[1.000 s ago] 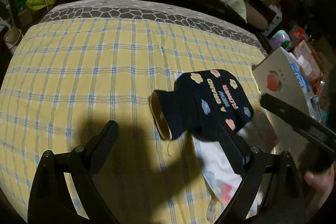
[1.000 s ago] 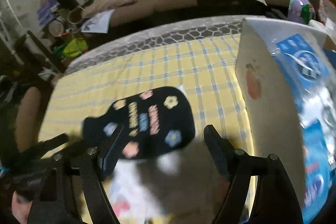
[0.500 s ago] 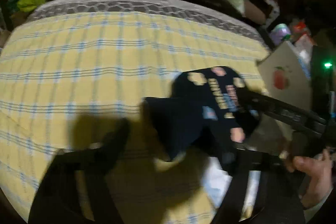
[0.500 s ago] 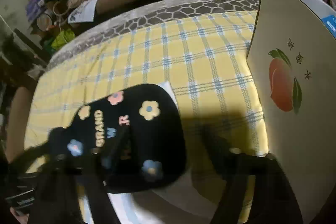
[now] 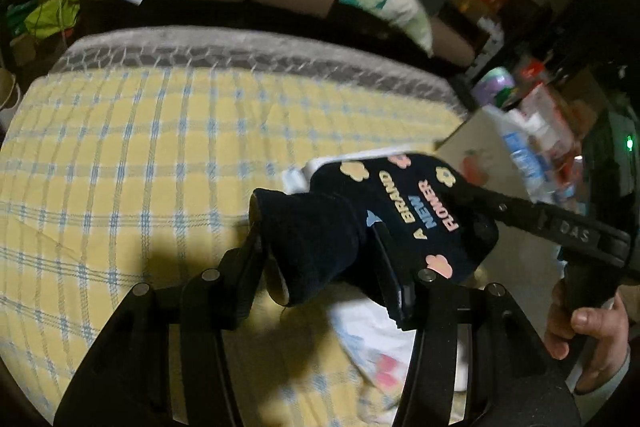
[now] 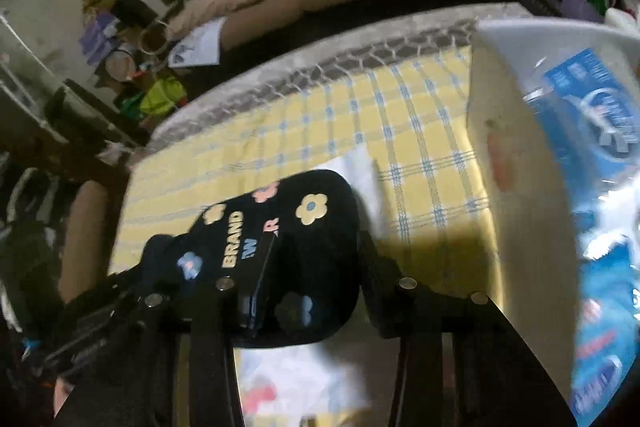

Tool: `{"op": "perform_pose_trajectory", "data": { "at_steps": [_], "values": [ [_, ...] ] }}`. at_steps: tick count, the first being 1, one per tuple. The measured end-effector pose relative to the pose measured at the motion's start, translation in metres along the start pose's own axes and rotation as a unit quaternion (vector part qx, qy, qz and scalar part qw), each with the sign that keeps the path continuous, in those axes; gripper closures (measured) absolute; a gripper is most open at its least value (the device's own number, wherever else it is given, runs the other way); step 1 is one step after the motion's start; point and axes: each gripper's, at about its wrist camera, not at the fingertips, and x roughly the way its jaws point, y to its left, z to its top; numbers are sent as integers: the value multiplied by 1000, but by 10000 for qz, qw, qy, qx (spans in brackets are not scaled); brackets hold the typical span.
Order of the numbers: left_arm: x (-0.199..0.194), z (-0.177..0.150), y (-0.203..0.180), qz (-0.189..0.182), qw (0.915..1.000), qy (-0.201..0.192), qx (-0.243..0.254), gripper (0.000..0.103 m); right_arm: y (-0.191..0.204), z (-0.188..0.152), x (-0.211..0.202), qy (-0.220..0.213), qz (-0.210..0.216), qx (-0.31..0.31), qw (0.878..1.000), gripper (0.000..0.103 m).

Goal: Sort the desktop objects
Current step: 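Grasp the black flower-print pouch with the right gripper and lift it, then lower the black pouch into the white box and open the right gripper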

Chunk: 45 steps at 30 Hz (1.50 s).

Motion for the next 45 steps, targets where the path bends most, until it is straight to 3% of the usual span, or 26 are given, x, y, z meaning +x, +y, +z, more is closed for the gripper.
{"op": "perform_pose_trajectory", "data": {
  "at_steps": [9,16,22,28,39,45],
  "values": [
    [-35,20,-99,-734,9960,-254,435,53,-30,-10,-134,-670,64,93,9977,62],
    [1,28,-203,-970,9902,34,1006,53,-105,-47,-197,-1026,-302,632,9923,62],
    [55,16,-254,-1106,9868,420,1104,54,-156,-94,-210,-930,-346,1003,9900,62],
    [84,16,-262,-1074,9887,500,918,56,-171,-127,-194,-629,-177,1109,9917,62],
    [124,13,-288,-578,9831,856,1509,56,-123,-147,-171,-278,284,531,9978,62],
    [133,27,-286,-502,9846,855,1437,55,-125,-137,-154,-189,296,785,9963,63]
  ]
}}
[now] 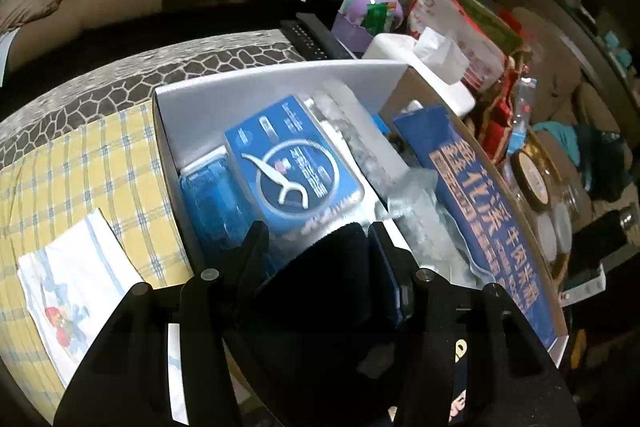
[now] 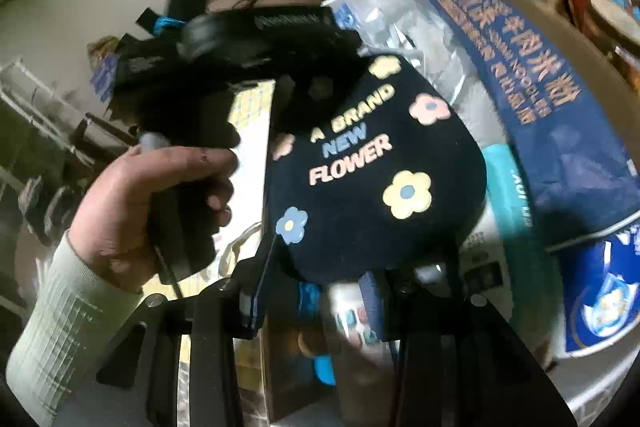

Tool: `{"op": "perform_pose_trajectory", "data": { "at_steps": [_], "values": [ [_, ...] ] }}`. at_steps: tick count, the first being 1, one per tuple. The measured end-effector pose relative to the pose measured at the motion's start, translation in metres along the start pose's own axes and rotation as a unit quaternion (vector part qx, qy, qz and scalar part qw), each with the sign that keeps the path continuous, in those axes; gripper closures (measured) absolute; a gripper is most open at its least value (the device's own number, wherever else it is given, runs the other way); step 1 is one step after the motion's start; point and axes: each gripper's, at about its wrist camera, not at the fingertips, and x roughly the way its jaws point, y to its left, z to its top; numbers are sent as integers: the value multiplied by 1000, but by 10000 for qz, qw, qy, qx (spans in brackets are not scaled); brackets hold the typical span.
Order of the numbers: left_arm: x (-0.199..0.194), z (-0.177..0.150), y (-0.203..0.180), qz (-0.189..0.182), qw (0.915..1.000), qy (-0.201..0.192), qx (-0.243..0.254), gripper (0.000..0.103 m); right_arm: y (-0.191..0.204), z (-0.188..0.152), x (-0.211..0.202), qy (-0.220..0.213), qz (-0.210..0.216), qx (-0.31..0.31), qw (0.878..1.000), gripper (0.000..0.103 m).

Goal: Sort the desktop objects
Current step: 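Lower the black pouch into the white box and open the right gripper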

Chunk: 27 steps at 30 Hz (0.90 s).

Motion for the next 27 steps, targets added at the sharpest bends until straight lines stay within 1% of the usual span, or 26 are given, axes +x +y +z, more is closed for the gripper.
{"op": "perform_pose_trajectory", "data": {
  "at_steps": [2,4,5,6,8,9,10,11,13,15,17,20,22,24,25,27],
  "values": [
    [4,7,-1,13,10000,82,-1,52,-1,-1,6,-11,-54,47,10000,63],
    [5,12,-8,21,9999,146,89,42,1,-3,9,-69,-71,108,9999,62],
    [4,13,-13,36,9998,138,165,40,3,-4,9,-83,-28,134,9999,61],
    [2,13,-16,31,9997,113,220,38,4,-4,9,-64,26,166,9998,59],
    [-6,11,-21,5,9996,59,292,34,6,-7,6,58,42,200,9998,57],
    [-10,8,-22,3,9994,50,338,33,6,-8,3,131,109,234,9996,47],
    [-18,4,-22,17,9991,37,422,32,5,-11,-3,212,187,266,9992,31],
    [-22,1,-22,40,9989,42,461,31,6,-13,-7,256,247,278,9990,27],
    [-31,-5,-19,93,9987,63,495,31,11,-21,-26,267,354,114,9990,26],
    [-43,-13,-14,163,9987,41,491,30,17,-27,-40,274,290,-125,9991,26],
    [-57,-24,-8,234,9986,-4,483,27,20,-30,-58,75,182,-314,9993,26],
    [-76,-45,-3,228,9986,-60,484,21,15,-29,-75,-196,-77,-380,9991,26],
    [-87,-61,0,233,9985,-89,493,11,11,-32,-81,-314,-236,-379,9985,26],
    [-101,-80,3,256,9983,-147,500,5,-3,-21,-82,-367,-300,-384,9981,26],
    [-106,-87,4,240,9984,-179,473,2,-5,-23,-83,-414,-347,-358,9979,26],
    [-117,-105,12,169,9991,-205,317,1,-6,-14,-80,-442,-397,-307,9978,26]
  ]
}}
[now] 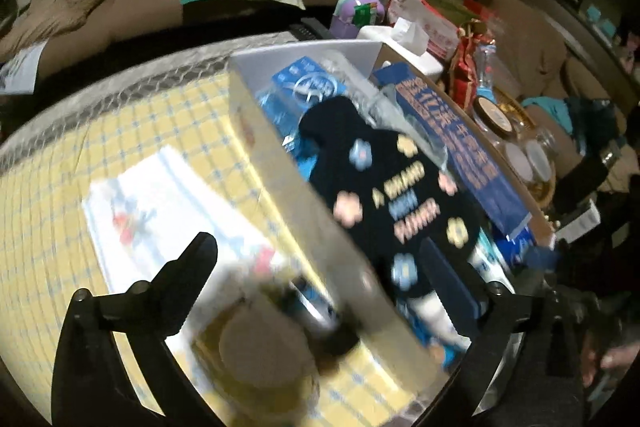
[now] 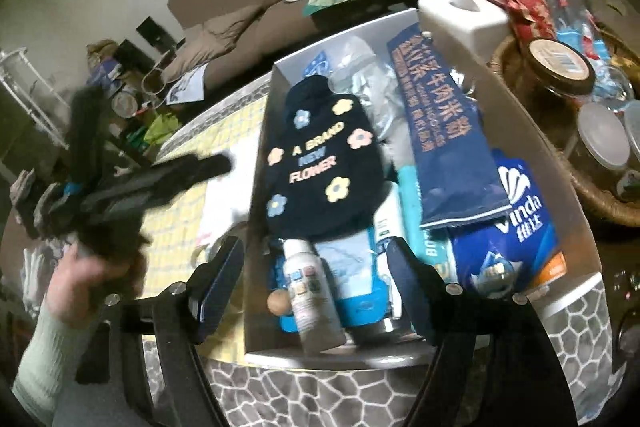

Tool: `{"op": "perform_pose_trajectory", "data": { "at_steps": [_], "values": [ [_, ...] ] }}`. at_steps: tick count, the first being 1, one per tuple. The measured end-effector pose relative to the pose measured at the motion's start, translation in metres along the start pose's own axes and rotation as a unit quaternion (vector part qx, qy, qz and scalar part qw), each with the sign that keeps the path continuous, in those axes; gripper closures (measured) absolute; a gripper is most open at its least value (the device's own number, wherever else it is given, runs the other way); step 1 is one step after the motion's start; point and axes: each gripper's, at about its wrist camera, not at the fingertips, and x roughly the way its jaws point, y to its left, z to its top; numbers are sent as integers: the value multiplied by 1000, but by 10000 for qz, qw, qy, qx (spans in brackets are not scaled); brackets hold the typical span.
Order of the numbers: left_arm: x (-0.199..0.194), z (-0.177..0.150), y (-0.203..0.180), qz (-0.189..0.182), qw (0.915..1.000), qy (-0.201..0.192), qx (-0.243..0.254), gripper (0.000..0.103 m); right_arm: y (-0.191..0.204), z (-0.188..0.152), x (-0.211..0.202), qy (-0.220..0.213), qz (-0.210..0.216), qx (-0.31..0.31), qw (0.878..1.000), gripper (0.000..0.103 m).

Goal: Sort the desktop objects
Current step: 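Lower the black pouch into the white box and open the right gripper, then grasp the white round container with the right gripper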

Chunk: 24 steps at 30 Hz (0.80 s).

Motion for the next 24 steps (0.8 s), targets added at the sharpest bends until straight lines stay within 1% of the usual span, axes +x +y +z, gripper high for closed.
{"op": "perform_pose_trajectory", "data": {
  "at_steps": [3,8,11,16,20,24],
  "values": [
    [-11,-25,10,-71,9997,56,-228,1,-1,2,11,24,-3,95,10000,26],
    [-32,-64,26,-93,9982,15,-586,0,7,-11,5,-6,28,142,9999,26],
    [-44,-87,42,-3,9965,-22,-831,0,16,-18,0,-25,107,97,9999,26],
    [-62,-120,70,238,9941,-22,-1059,0,46,-33,1,19,241,-80,9997,26],
    [-72,-148,92,531,9920,77,-1140,0,78,-43,12,75,362,-302,9989,26],
    [-76,-169,116,490,9885,132,-1427,0,106,-50,32,199,409,-466,9979,26]
  ]
}}
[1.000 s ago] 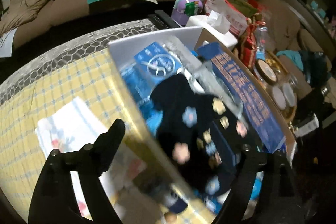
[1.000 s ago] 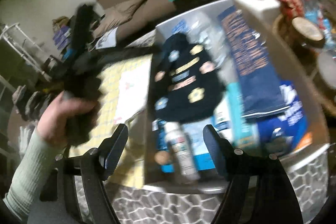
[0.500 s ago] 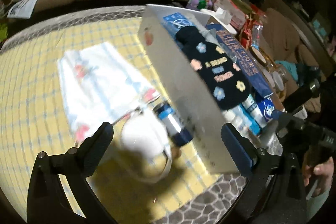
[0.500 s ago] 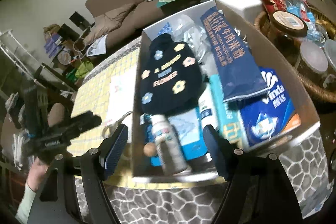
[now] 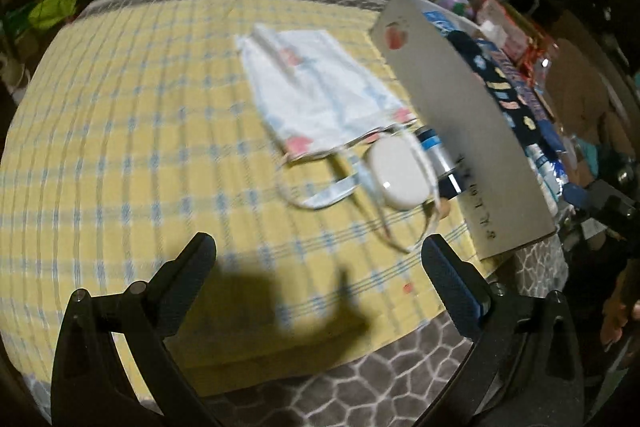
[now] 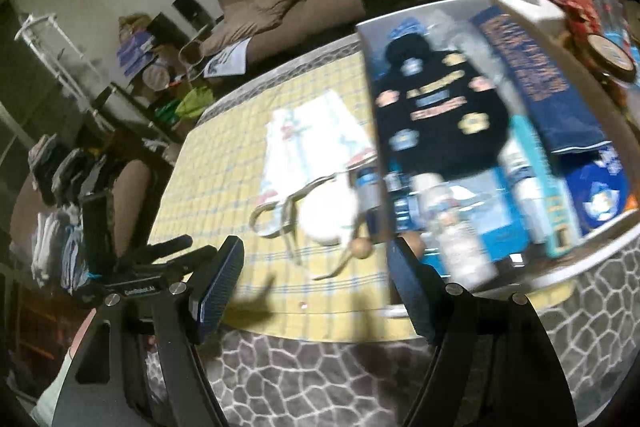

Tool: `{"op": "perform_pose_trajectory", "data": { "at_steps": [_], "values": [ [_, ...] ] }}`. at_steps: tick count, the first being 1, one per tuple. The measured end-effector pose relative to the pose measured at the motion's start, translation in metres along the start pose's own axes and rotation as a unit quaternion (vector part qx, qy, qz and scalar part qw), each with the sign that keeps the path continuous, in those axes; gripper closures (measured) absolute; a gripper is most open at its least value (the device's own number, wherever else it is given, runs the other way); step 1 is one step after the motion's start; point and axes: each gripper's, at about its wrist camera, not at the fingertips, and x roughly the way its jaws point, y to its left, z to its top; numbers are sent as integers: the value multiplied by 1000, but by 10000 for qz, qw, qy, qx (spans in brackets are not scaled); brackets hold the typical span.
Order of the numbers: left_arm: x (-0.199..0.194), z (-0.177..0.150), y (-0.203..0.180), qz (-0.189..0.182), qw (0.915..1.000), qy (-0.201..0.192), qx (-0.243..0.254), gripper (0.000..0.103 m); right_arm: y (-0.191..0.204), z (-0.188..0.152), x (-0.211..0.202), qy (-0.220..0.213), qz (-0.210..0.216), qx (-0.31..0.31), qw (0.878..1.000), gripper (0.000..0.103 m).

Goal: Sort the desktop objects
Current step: 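Grasp the white round container with the right gripper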

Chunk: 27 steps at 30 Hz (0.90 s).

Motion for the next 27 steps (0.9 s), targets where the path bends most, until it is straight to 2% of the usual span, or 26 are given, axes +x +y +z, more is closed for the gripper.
{"op": "perform_pose_trajectory", "data": {
  "at_steps": [8,13,15,18,20,24,25,27],
  "values": [
    [4,-13,29,-144,9997,25,-201,0,47,-5,62,275,4,-396,9988,26],
    [13,-10,39,-266,9992,-17,-297,0,51,-5,100,360,-169,-400,9984,30],
    [23,-9,32,-379,9991,5,-210,0,48,-4,108,321,-280,-365,9984,33],
    [42,-9,13,-493,9987,132,-42,0,44,-2,121,291,-454,-323,9980,47],
    [54,-5,-2,-574,9982,191,62,0,40,0,120,166,-417,-188,9988,48],
    [79,7,-27,-320,9989,205,276,1,35,7,108,-133,-307,-63,9994,48],
    [86,9,-30,-258,9990,221,281,5,35,8,105,-197,-300,-71,9993,48],
    [96,13,-34,-56,9995,147,264,7,34,11,99,-300,-245,-47,9992,48]
  ]
}}
